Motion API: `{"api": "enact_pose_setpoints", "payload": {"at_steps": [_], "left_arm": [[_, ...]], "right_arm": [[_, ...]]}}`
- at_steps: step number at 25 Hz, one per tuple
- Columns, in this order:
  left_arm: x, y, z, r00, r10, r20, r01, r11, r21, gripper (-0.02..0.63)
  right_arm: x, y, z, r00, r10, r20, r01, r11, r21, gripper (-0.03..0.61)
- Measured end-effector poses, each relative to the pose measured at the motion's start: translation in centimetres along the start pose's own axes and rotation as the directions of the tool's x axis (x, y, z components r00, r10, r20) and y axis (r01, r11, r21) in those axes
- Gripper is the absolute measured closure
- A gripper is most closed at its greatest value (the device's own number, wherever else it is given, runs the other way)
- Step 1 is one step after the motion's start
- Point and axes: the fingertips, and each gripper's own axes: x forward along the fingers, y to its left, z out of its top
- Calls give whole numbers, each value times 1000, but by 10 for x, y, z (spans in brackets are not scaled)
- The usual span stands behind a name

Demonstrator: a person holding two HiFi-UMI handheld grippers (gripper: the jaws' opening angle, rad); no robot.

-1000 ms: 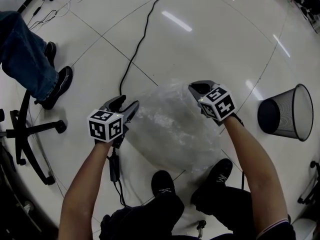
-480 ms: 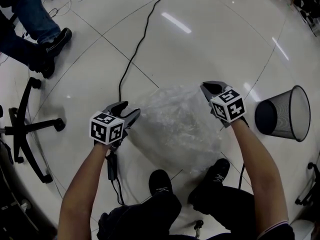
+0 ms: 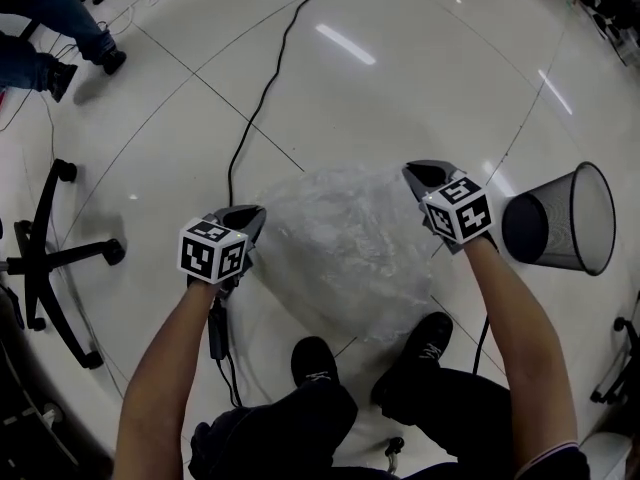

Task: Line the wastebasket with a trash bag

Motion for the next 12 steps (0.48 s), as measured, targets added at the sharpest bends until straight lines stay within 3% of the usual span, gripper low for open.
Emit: {"api": "enact_pose_setpoints", "payload": {"at_steps": [6,12], "left_arm": [[-20,-22,45,996,-21,84,17,998,53,601],[-51,-65,105,982,-82,169,55,986,159,601]], "right_arm": [[-45,-7,14,1000,-24,14,25,997,-73,577],[-118,-17,41,996,-76,54,82,989,-121,577]]}}
